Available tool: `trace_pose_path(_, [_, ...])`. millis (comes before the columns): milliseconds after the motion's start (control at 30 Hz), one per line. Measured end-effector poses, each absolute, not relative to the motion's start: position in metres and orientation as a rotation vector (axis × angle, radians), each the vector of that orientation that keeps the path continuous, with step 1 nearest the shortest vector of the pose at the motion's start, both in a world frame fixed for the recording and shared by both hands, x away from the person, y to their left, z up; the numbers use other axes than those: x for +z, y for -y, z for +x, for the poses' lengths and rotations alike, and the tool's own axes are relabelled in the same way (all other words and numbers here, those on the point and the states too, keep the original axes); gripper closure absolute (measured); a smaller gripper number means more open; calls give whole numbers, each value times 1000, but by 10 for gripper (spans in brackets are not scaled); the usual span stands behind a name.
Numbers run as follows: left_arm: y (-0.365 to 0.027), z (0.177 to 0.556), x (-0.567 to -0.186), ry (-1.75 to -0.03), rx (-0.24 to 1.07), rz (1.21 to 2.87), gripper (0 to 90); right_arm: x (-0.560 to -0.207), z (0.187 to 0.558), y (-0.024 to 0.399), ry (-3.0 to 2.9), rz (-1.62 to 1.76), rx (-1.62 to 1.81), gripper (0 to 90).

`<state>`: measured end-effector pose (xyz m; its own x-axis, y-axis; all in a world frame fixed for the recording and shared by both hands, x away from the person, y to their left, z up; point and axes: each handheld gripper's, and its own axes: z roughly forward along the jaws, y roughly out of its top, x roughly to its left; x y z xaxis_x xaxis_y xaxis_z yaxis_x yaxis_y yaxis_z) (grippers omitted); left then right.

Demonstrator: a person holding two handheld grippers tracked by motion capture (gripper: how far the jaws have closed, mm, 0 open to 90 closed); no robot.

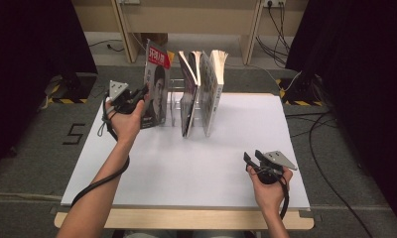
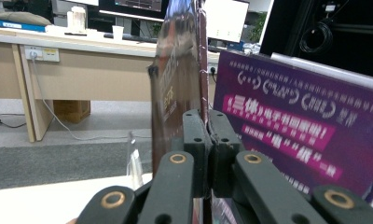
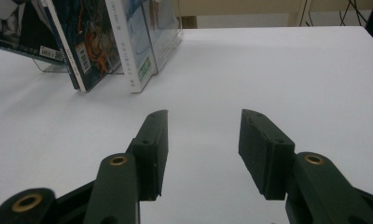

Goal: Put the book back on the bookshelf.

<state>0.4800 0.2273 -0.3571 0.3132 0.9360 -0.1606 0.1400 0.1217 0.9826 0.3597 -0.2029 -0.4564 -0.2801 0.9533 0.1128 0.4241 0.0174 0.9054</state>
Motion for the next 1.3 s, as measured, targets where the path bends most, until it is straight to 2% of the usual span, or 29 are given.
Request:
trace_pose_path(333, [-251,454,-391,-1165,751,1346,870,-456,359,199,-1752,1403,1233,533])
trace_pose_path(767, [-255,449,-386,-1220,688,1405,859,-458,359,198,-1765,1409,1227,532])
trace_pose_path(900, [-254,454,-384,-1264,647,1430,810,-459,360,198,-1769,1413,1228,530])
trace_pose_path(1300, [-254,478,-373,-1323,638,1529,679,-462,361,198,-1790,1440,1224,521])
